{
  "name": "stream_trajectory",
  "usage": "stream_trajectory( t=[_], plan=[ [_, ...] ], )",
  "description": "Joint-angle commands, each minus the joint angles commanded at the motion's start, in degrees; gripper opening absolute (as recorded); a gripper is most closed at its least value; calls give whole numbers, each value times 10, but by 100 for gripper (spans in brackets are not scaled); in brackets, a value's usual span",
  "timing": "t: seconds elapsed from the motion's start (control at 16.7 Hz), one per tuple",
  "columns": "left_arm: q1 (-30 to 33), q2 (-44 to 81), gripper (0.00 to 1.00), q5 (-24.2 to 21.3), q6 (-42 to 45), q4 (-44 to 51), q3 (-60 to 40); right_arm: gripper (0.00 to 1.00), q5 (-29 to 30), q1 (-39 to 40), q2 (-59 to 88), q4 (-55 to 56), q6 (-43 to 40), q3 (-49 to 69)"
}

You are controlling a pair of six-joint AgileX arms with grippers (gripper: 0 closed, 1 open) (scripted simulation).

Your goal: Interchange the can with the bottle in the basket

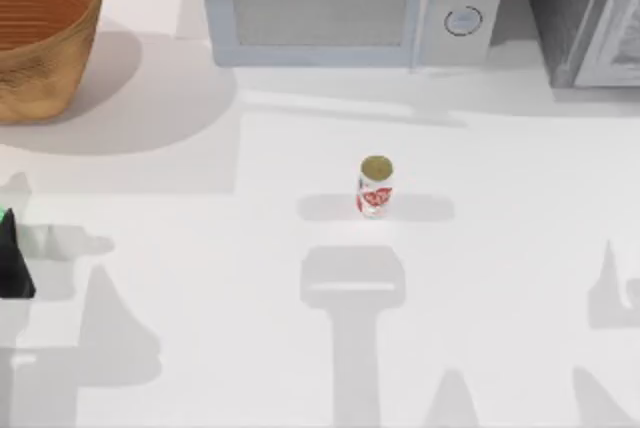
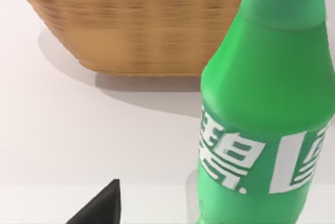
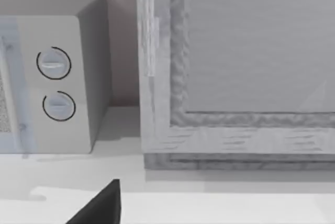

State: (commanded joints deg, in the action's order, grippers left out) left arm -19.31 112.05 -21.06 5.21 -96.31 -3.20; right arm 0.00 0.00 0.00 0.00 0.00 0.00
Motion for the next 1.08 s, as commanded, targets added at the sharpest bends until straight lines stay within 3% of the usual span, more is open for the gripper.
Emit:
stream_trajectory(
  t=[0.42, 1.08],
  plan=[
    [5, 4, 100, 4, -1, 4, -7, 100, 0, 0, 0, 0, 0, 0],
    [54, 60, 100, 52, -12, 65, -130, 100, 0, 0, 0, 0, 0, 0]
  ],
)
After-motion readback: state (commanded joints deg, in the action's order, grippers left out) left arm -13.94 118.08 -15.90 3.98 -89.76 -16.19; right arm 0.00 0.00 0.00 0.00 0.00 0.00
